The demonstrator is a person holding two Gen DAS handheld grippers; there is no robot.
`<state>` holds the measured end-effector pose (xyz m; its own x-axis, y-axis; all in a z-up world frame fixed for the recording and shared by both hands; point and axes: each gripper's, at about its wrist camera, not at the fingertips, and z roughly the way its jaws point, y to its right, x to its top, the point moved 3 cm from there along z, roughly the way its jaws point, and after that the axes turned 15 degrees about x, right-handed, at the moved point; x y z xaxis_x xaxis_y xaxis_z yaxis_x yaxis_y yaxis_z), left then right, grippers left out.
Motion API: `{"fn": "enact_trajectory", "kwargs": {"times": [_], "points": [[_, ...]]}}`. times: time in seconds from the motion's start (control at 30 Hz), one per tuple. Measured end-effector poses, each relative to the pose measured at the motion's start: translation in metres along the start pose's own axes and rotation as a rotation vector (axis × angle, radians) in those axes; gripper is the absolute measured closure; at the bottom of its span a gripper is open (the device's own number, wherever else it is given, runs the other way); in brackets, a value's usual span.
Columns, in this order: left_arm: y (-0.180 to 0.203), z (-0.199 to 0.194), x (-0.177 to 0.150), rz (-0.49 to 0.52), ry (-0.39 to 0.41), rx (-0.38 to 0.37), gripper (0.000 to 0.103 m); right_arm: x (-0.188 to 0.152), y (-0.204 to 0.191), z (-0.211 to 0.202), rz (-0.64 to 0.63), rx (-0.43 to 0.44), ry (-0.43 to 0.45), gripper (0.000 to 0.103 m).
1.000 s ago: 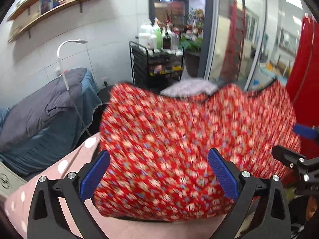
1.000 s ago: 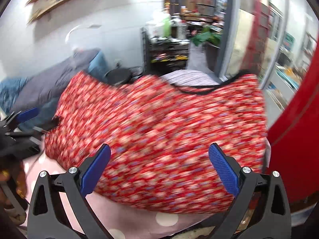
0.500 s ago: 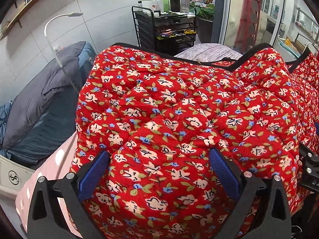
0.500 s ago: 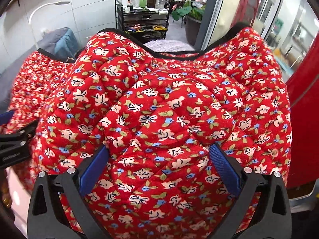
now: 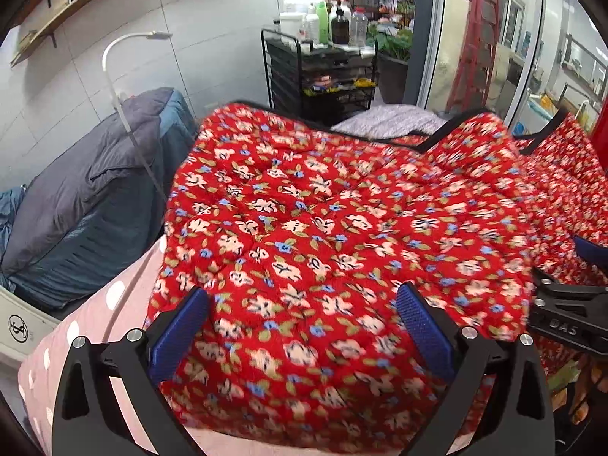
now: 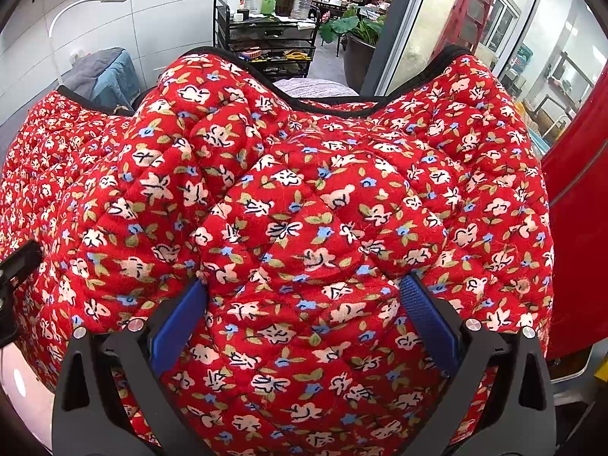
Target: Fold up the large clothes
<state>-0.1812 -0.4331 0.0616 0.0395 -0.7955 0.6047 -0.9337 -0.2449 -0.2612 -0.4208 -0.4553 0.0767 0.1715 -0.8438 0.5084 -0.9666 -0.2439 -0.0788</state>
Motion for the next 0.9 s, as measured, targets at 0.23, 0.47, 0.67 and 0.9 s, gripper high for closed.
{"fn": "enact_trajectory", "kwargs": {"times": [0.23, 0.47, 0.67, 0.9], "points": [[-0.010, -0.062, -0.012, 0.000, 0.110, 0.048, 0.006, -0.004, -0.008, -0.021, 0.039, 0.033, 0.009, 0.005], [-0.030, -0.083, -0.025, -0.032, 0.020, 0.065, 0.006, -0.011, -0.012, -0.042, 0.098, 0.068, -0.010, 0.005], [-0.032, -0.078, -0.037, 0.006, -0.047, 0.098, 0.006, -0.025, -0.031, -0.062, 0.058, 0.090, -0.040, 0.005], [-0.029, -0.085, -0.047, 0.023, -0.070, 0.102, 0.006, -0.044, -0.056, -0.089, -0.021, 0.118, -0.065, 0.005]]}}
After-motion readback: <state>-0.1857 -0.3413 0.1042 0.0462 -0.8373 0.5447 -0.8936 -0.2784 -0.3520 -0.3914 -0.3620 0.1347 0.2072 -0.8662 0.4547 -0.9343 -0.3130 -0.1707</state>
